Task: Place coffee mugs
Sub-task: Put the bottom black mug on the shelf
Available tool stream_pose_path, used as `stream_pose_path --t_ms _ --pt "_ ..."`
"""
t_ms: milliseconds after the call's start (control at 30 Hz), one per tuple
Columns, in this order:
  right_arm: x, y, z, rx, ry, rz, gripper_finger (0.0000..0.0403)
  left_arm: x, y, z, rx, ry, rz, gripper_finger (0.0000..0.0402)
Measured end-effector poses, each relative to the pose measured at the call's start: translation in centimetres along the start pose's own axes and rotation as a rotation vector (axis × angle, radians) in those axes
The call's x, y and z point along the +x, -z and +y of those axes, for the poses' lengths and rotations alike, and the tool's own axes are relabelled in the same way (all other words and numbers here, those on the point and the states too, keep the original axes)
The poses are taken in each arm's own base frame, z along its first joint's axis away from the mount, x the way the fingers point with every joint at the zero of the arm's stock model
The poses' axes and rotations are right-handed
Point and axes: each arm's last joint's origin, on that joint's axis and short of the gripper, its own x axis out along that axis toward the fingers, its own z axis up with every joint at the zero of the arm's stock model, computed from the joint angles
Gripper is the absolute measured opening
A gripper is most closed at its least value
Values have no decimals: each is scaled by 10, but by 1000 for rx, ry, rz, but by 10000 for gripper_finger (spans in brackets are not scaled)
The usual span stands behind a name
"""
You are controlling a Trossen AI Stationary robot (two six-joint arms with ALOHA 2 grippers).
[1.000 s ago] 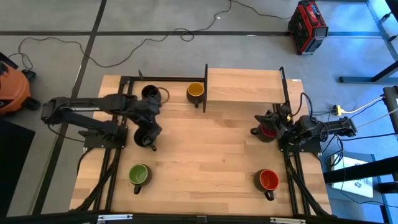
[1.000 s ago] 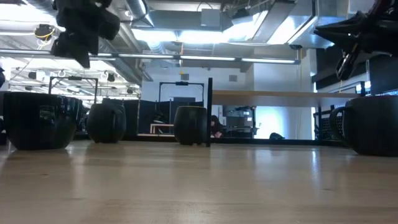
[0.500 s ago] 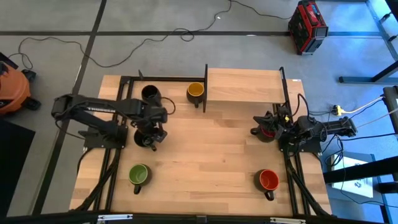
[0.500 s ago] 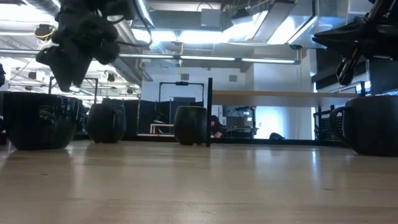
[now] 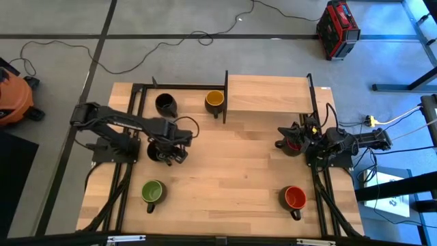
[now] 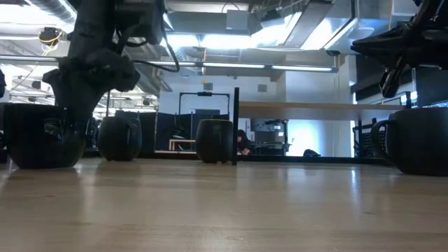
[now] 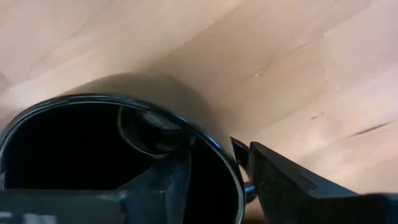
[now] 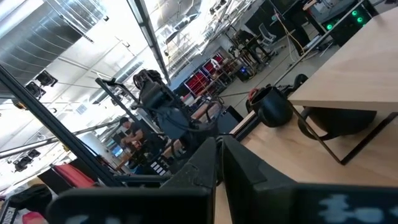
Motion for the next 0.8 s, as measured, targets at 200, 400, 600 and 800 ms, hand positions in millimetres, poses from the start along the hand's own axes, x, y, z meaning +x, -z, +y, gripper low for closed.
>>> stream_pose_path --t_ms 200,400,600,800 --pt "0 0 0 -1 0 0 14 9 -3 -7 58 5 4 60" --pt "0 1 -1 -64 11 13 14 -16 -6 -23 141 54 -64 23" --pt "0 3 -2 -66 23 29 14 -74 -24 -67 234 190 -238 23" --pt "0 4 -3 -69 29 41 14 -99 -54 -121 353 172 -337 23"
